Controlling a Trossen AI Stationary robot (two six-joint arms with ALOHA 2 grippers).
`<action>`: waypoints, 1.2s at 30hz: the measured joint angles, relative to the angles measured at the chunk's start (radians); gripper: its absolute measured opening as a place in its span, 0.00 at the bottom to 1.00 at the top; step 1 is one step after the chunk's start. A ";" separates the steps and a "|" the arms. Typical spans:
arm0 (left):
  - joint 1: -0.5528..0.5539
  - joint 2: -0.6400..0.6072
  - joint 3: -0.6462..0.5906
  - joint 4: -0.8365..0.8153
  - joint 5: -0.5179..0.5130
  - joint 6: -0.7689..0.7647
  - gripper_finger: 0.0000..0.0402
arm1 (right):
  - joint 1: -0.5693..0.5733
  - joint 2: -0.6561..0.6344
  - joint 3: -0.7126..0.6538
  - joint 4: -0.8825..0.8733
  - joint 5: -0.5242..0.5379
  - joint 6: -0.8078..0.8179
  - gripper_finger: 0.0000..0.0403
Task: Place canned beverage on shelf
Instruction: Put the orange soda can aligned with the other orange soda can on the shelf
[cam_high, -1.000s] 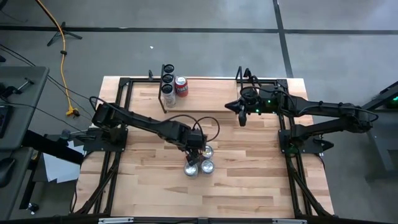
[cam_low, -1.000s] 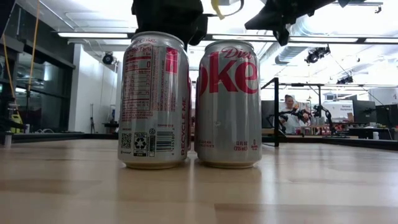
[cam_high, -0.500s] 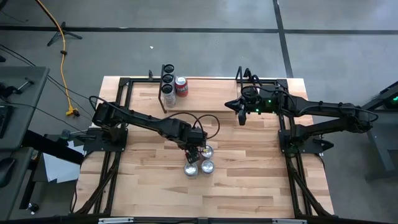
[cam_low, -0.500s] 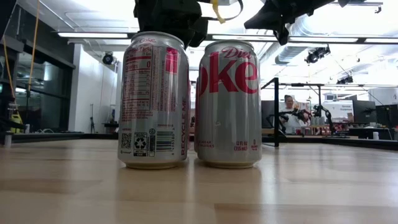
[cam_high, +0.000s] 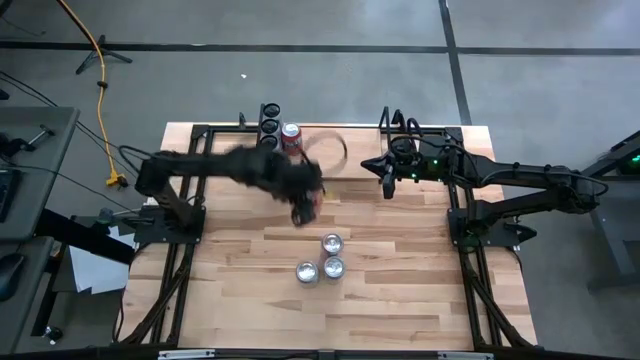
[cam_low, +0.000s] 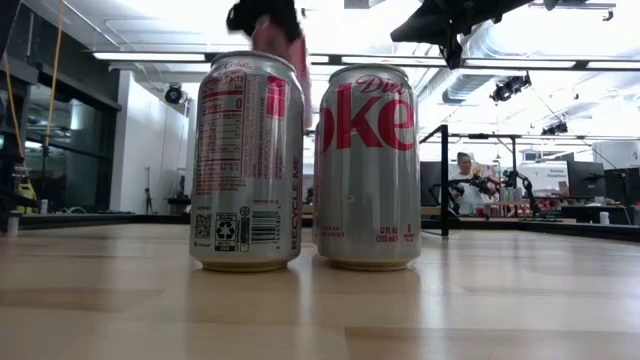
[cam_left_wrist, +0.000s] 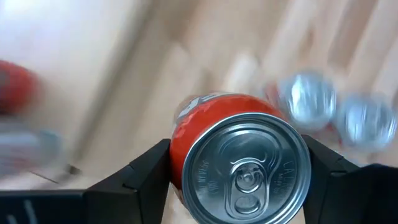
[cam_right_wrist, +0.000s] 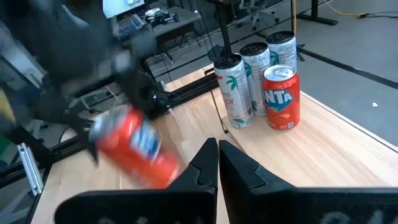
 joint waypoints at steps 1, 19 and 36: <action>0.023 -0.011 0.037 -0.007 -0.031 0.001 0.53 | 0.000 0.000 0.000 0.000 0.003 0.001 0.00; 0.408 0.144 0.124 -0.049 0.015 -0.006 0.54 | 0.000 0.000 0.000 0.002 0.043 0.024 0.00; 0.458 0.292 0.124 0.023 0.095 0.007 0.54 | 0.000 0.000 0.000 0.001 0.074 0.027 0.00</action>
